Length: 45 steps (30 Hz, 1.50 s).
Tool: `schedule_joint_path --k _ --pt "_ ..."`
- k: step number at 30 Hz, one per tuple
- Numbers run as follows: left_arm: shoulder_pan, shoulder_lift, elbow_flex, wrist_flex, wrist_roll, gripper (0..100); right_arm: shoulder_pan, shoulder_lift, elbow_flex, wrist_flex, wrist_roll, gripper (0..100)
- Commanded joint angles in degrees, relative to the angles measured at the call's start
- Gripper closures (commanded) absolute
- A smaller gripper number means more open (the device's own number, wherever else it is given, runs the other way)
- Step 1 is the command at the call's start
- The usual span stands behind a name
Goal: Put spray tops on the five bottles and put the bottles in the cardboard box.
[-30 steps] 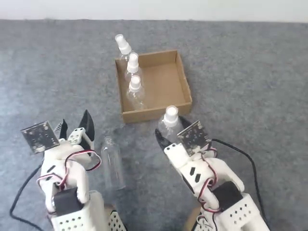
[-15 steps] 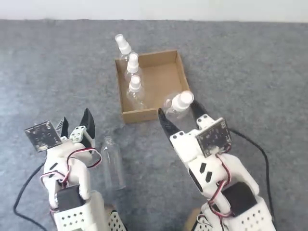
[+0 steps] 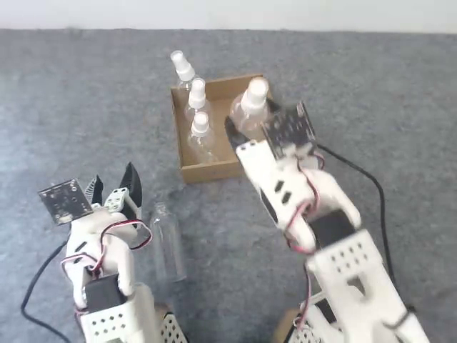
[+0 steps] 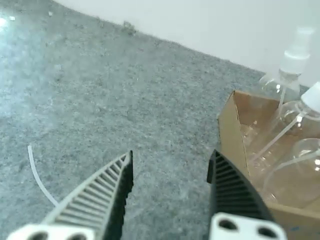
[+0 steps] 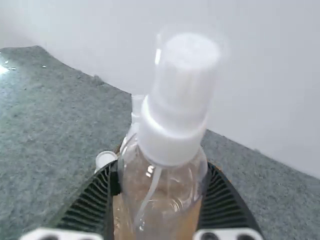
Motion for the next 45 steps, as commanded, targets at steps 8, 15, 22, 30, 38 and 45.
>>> schedule_joint_path --k 8,15,22,30,38,45 --pt "-3.96 -0.88 -0.75 -1.85 -0.53 77 4.97 22.73 -12.04 -13.49 0.35 95.1" --pt "-3.87 -0.88 -0.75 -1.85 -0.53 77 5.05 34.68 -18.02 -18.07 0.35 95.1" --pt "-3.96 -0.88 -0.66 -1.85 -0.53 77 5.05 42.15 -22.77 -20.35 0.35 95.1" --pt "-3.96 -0.88 -0.66 -1.67 -0.53 77 5.05 48.92 -28.48 -20.35 0.26 95.1" --pt "-3.96 -0.88 -0.66 -1.58 -0.53 77 6.2 55.25 -33.41 -20.35 0.26 95.1" --pt "-3.96 -0.88 -0.66 -1.58 -0.53 77 7.25 62.02 -38.51 -20.35 0.26 95.0"
